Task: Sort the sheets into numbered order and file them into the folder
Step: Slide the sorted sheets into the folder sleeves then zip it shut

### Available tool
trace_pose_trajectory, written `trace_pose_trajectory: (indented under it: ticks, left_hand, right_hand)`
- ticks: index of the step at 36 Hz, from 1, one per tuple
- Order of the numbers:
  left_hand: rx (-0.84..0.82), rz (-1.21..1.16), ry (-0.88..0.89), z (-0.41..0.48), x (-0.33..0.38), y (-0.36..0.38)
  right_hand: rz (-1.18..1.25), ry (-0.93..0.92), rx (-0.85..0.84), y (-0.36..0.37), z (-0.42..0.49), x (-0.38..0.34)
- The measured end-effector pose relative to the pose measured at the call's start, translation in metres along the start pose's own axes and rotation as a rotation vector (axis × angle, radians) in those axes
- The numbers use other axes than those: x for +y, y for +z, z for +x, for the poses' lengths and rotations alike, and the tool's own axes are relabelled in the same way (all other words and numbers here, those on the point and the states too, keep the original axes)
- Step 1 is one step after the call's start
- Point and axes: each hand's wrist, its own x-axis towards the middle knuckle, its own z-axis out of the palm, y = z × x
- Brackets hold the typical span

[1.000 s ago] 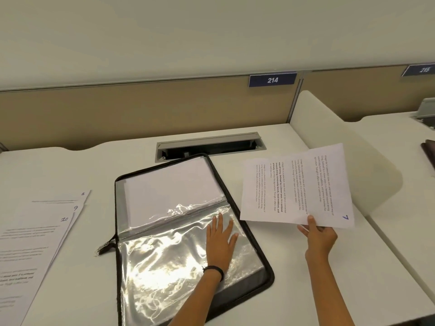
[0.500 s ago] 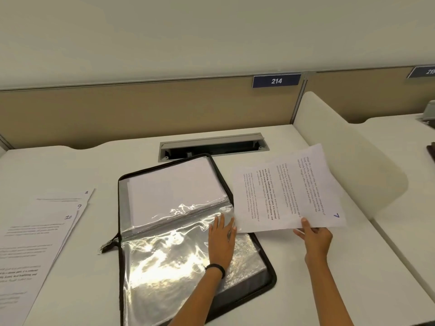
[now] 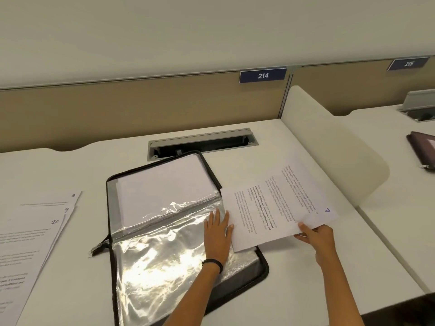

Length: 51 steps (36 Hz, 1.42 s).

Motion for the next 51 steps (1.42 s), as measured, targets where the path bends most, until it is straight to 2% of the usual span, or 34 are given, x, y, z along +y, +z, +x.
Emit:
trace_pose_trajectory:
  ticks: [6,11,17,21,33,35,39,42,45,51]
  left_hand:
    - [-0.006,0.075,-0.002,-0.001,-0.001,0.005]
    - [-0.008,0.073,0.001,-0.002,-0.001,0.002]
    - [0.003,0.055,0.016,-0.003,-0.002,0.004]
    - [0.007,0.01,0.022,-0.004,-0.003,0.002]
    - [0.026,0.002,0.052,-0.002,-0.008,-0.005]
    - [0.029,0.018,0.062,0.0,-0.008,-0.006]
    - [0.043,0.055,0.072,0.002,-0.007,-0.009]
    - [0.067,0.117,0.11,0.006,-0.009,-0.009]
    - [0.087,0.184,0.145,0.01,-0.011,-0.01]
    - [0.103,0.248,0.165,0.015,-0.011,-0.011]
  right_hand:
    - [-0.015,0.058,0.012,-0.008,-0.002,0.017]
    - [0.022,0.019,0.192,-0.005,-0.002,0.032]
    - [-0.185,-0.091,0.428,0.0,-0.002,0.035]
    - [-0.442,-0.158,0.479,0.007,0.0,0.035]
    - [-0.84,-0.4,0.245,0.067,0.007,0.05]
    - [-0.866,-0.437,0.115,0.077,0.007,0.052]
    - [-0.67,-0.434,-0.324,0.096,0.002,0.053]
    - [-0.627,-0.425,-0.52,0.11,-0.003,0.052]
    - [-0.637,-0.393,-0.562,0.12,-0.005,0.051]
    - [-0.733,-0.414,-0.5,0.13,0.015,0.043]
